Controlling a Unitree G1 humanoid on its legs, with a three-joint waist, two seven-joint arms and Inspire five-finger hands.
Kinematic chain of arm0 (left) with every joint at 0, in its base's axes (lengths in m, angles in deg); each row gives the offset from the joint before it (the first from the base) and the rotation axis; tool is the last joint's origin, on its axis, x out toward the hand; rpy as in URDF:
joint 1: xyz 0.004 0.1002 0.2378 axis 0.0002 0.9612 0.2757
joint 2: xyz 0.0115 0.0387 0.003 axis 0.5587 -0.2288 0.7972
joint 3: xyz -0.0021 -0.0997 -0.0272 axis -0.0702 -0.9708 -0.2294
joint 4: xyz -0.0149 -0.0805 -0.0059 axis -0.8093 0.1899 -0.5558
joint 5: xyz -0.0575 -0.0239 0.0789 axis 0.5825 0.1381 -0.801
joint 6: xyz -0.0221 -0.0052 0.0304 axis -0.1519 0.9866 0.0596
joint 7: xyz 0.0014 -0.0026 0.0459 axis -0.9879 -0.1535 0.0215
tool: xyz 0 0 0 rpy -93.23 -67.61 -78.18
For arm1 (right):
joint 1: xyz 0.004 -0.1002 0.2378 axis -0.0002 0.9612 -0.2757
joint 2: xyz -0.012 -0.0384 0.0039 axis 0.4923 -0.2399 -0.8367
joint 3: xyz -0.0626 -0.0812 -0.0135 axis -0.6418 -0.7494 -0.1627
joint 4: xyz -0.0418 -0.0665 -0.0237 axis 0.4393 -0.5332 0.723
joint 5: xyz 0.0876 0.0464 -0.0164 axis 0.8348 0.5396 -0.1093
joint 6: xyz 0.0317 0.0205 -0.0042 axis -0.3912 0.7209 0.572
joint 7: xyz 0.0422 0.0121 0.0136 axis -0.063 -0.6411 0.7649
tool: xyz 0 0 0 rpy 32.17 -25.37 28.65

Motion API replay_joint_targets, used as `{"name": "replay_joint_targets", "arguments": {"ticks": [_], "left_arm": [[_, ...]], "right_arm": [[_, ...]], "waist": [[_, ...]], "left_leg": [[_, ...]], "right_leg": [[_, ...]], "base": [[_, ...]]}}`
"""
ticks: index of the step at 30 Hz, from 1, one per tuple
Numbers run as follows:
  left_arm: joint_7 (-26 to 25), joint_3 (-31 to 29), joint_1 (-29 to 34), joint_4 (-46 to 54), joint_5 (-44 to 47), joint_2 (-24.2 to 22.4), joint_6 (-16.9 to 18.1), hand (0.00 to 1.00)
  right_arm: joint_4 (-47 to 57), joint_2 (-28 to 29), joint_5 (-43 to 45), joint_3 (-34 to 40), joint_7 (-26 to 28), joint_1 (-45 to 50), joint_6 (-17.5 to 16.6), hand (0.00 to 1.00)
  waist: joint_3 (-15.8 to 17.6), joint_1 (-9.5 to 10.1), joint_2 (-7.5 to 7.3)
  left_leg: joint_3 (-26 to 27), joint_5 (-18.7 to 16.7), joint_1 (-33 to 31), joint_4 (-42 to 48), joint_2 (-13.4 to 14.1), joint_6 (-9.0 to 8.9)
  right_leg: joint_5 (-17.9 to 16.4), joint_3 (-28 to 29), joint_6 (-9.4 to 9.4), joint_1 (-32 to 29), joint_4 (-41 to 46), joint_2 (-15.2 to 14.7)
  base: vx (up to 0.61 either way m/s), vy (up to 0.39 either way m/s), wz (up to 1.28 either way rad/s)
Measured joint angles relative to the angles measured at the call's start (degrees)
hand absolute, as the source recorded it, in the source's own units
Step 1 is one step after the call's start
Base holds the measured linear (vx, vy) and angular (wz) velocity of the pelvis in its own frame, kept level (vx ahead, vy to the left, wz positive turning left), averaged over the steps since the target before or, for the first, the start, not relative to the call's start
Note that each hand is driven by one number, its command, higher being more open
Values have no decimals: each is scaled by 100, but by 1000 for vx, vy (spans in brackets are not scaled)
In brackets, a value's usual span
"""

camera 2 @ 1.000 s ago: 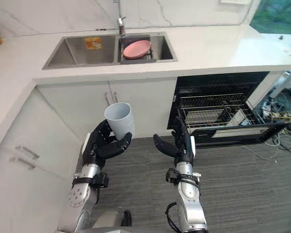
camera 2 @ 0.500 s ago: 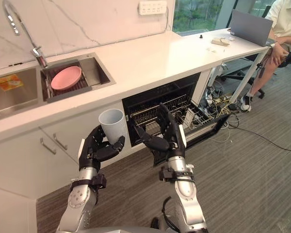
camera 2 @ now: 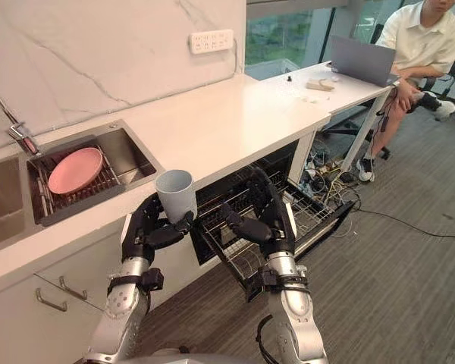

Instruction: Walk over to the sink, pick up the cup, carry it to the dishwasher, place the cup inside the dishwasher, then close the dishwasher door

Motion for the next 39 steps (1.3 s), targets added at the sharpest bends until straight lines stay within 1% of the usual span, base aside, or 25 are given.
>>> {"name": "replay_joint_targets", "arguments": {"ticks": [1,4,5,9,12,13,14,15,16,20,21,23,25,29,30,32,39], "left_arm": [[4,1,-5,0,-47,12,0,30],[112,76,-48,0,-82,43,2,30],[145,99,-51,0,-81,44,2,30],[366,312,-159,-14,-81,44,2,30],[429,392,-216,-22,-79,45,2,30],[489,407,-225,-23,-72,45,2,30],[533,420,-245,-30,-67,43,2,30],[539,421,-255,-34,-66,41,2,30],[563,431,-296,-87,-65,27,2,30],[615,642,-381,-175,-25,5,1,30],[615,655,-415,-175,12,9,0,30],[606,727,-503,-208,117,87,-6,30],[602,832,-653,-250,205,239,-56,30],[602,960,-846,-396,356,359,-60,30],[603,1039,-890,-444,385,397,-71,30],[609,1210,-920,-446,417,473,-85,30],[637,1371,-951,-578,754,536,-114,30]], "right_arm": [[-15,-4,0,-6,63,-28,39,90],[-70,-94,-13,-13,160,-157,53,90],[-120,-104,-33,-17,168,-208,54,90],[-290,-139,-84,-30,173,-384,129,90],[-452,-150,-239,-64,164,-486,161,90],[-485,-181,-292,-105,154,-530,202,90],[-495,-227,-343,-180,143,-583,227,90],[-497,-234,-361,-191,142,-599,230,90],[-527,-276,-462,-252,135,-675,247,90],[-642,-306,-564,-300,56,-791,263,90],[-675,-309,-637,-298,7,-871,263,90],[-703,-310,-694,-289,-63,-953,263,90],[-707,-315,-738,-280,-113,-969,263,90],[-786,-319,-767,-266,-160,-1087,263,90],[-819,-327,-806,-268,-165,-1127,263,30],[-827,-353,-871,-295,-172,-1128,264,30],[-900,-570,-908,-297,-178,-1128,311,30]], "waist": [[0,-4,0],[1,-17,-2],[2,-18,-3],[6,-28,-8],[17,-29,-5],[17,-23,-4],[41,-27,2],[65,-25,3],[138,-29,28],[143,-26,51],[144,-19,52],[145,-7,48],[142,118,43],[141,147,41],[140,143,40],[138,144,38],[131,237,30]], "left_leg": [[42,66,138,-193,-39,22],[109,272,385,-644,-80,36],[137,312,426,-723,-89,37],[223,544,498,-1081,-142,70],[239,694,512,-1290,-171,80],[239,768,513,-1414,-179,110],[216,860,493,-1537,-181,99],[212,870,493,-1537,-179,102],[176,895,483,-1564,-161,74],[-91,1015,303,-1566,-167,55],[-164,1098,195,-1566,-162,6],[-310,1170,78,-1564,-170,49],[-386,1225,43,-1537,-196,70],[-524,1259,12,-1535,-233,71],[-590,1274,-6,-1536,-238,66],[-632,1299,-50,-1538,-234,64],[-713,1321,-92,-1564,-216,61]], "right_leg": [[60,62,87,37,-38,-37],[177,166,210,45,-78,-48],[194,189,219,42,-95,-45],[222,220,223,-28,-219,-75],[221,215,223,-54,-331,-89],[220,201,225,-80,-380,-88],[217,175,228,-107,-447,-78],[217,172,228,-106,-456,-75],[217,145,230,-105,-449,-52],[201,-120,220,-164,-444,-19],[204,-189,217,-235,-436,2],[204,-303,215,-272,-435,10],[206,-378,214,-252,-420,4],[183,-537,192,-170,-424,3],[172,-580,185,-167,-415,10],[161,-638,180,-185,-392,26],[138,-724,182,-217,-315,46]], "base": [[87,98,-18],[25,46,-12],[-17,30,-20],[-51,10,-9],[-100,-4,-2],[-122,-22,4],[-103,-20,4],[-112,-24,8],[-84,-15,10],[-105,-22,35],[-52,-22,35],[-16,-17,35],[32,-19,23],[15,-20,24],[-34,-17,20],[-43,-16,17],[-51,-10,6]]}}
